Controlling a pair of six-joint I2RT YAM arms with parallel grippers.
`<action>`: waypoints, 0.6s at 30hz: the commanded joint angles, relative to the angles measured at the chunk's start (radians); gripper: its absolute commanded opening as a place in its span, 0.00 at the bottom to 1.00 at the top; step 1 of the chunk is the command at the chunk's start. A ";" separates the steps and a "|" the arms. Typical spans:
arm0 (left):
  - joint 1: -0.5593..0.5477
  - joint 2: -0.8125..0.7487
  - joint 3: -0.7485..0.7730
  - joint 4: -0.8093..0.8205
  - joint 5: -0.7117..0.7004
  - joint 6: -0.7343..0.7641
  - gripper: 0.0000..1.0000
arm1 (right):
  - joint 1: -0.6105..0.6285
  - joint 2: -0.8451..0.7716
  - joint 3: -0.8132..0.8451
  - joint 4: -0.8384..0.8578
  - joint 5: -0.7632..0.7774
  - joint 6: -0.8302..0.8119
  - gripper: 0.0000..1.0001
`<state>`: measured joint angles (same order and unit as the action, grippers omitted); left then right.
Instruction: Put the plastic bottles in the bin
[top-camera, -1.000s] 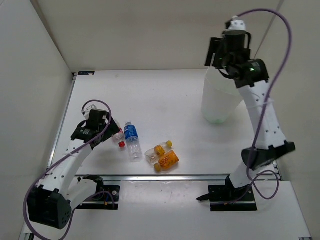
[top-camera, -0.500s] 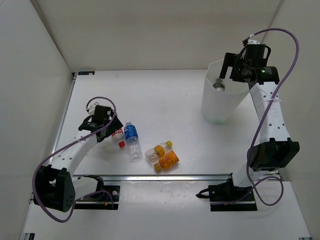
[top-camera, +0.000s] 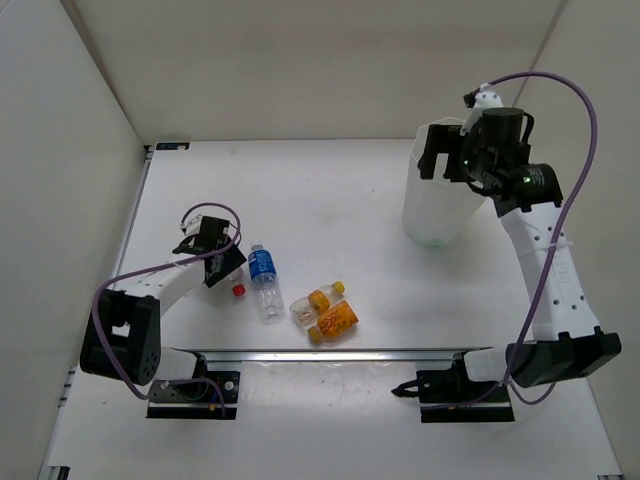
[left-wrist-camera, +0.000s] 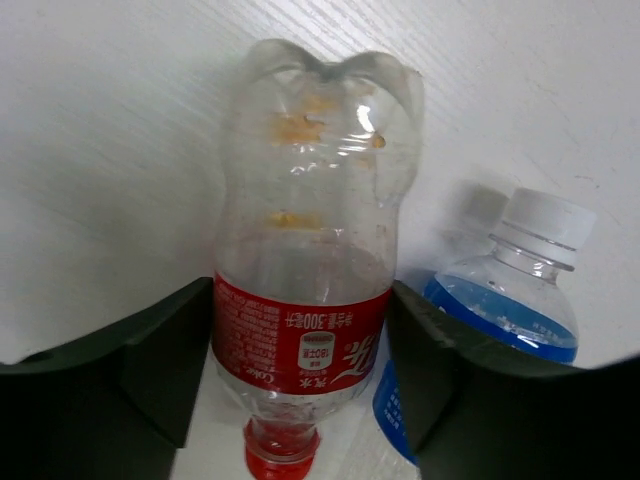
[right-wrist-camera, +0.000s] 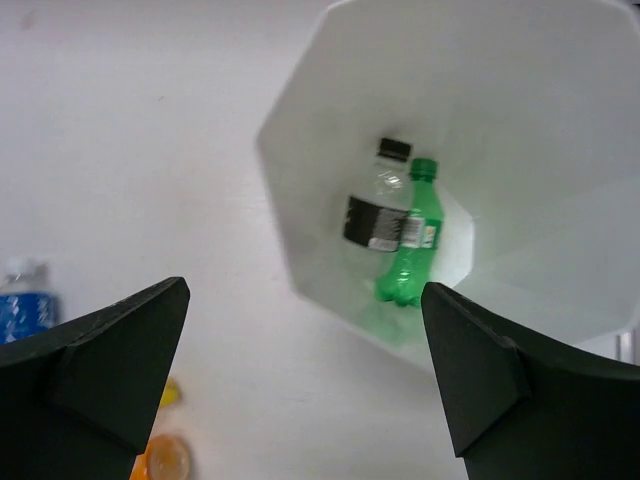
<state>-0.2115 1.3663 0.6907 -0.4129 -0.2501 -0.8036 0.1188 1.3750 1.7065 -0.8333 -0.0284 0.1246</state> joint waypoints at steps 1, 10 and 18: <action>0.006 0.000 -0.016 0.095 0.001 0.013 0.73 | 0.070 -0.063 -0.059 0.027 -0.011 -0.017 0.99; 0.015 -0.150 0.050 -0.009 -0.034 0.034 0.27 | 0.175 -0.163 -0.225 0.108 -0.185 -0.029 0.99; -0.101 -0.459 0.118 0.087 0.218 0.047 0.22 | 0.422 -0.159 -0.445 0.444 -0.594 0.082 0.99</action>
<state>-0.2432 1.0008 0.8078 -0.4034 -0.1677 -0.7475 0.4881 1.2221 1.3170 -0.6079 -0.3969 0.1341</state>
